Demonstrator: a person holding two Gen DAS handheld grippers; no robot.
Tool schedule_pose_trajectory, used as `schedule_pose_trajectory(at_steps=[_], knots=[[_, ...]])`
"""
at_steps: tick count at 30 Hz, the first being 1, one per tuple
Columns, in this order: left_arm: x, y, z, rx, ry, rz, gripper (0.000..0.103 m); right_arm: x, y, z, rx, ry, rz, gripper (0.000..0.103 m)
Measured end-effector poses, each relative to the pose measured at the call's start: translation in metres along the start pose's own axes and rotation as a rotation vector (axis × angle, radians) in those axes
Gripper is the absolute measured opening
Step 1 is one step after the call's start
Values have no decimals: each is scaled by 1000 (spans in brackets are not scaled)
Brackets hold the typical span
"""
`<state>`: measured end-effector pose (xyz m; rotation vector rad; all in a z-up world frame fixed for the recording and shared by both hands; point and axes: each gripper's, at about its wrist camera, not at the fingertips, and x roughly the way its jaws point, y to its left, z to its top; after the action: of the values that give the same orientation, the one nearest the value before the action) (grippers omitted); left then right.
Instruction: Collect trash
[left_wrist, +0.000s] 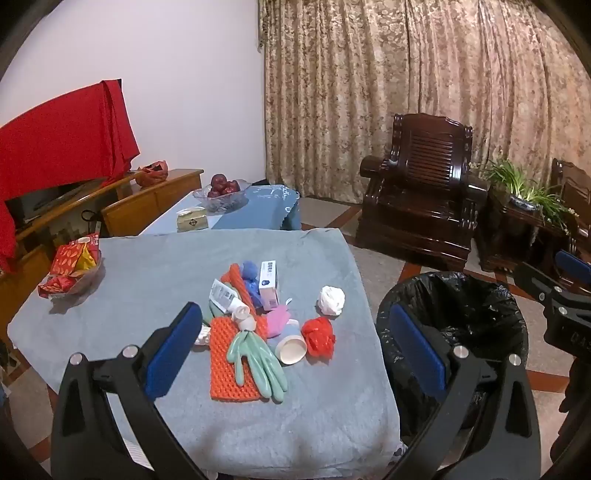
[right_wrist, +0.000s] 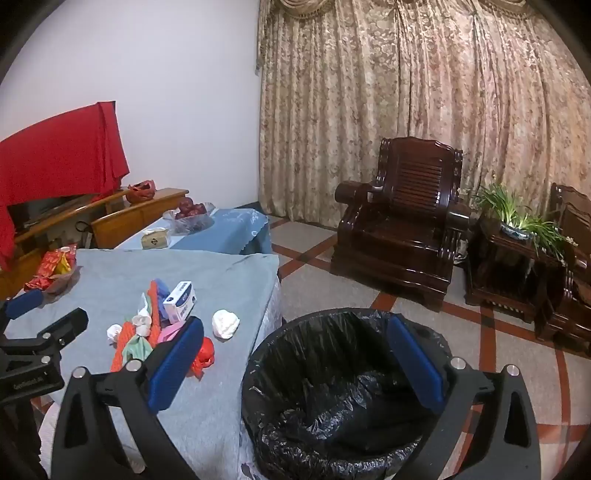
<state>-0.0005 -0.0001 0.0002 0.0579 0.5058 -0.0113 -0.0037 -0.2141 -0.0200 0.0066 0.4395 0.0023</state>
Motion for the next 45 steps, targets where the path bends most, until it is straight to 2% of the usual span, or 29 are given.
schedule_pose_trajectory(at_steps=[18, 45], knots=[[6, 7, -7, -4, 3, 12, 98, -1, 0, 0, -8, -1, -5, 97], [1, 11, 0, -11, 7, 17, 98, 1, 2, -1, -15, 1, -10, 97]])
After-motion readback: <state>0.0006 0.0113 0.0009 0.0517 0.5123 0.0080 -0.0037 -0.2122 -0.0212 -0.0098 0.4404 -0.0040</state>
